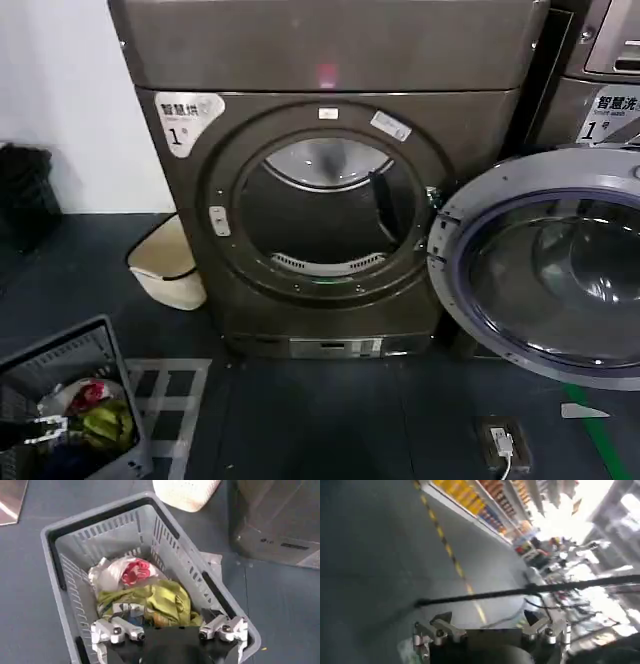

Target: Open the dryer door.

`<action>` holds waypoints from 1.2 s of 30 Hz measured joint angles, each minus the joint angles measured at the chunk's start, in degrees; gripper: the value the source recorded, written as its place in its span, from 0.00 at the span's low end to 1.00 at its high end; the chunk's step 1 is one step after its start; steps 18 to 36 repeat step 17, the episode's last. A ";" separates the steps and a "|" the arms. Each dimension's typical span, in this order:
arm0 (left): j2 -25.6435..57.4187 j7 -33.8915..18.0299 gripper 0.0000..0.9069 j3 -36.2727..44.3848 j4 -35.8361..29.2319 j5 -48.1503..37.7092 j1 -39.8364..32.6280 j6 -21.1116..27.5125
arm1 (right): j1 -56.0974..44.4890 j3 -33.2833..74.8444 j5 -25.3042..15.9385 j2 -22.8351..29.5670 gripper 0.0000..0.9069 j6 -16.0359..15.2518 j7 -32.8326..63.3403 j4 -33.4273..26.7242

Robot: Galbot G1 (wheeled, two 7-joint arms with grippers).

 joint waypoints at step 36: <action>0.24 0.71 1.00 -0.05 -0.04 1.24 0.09 0.00 | 0.66 1.82 -0.45 -0.73 1.00 -2.56 1.43 -2.47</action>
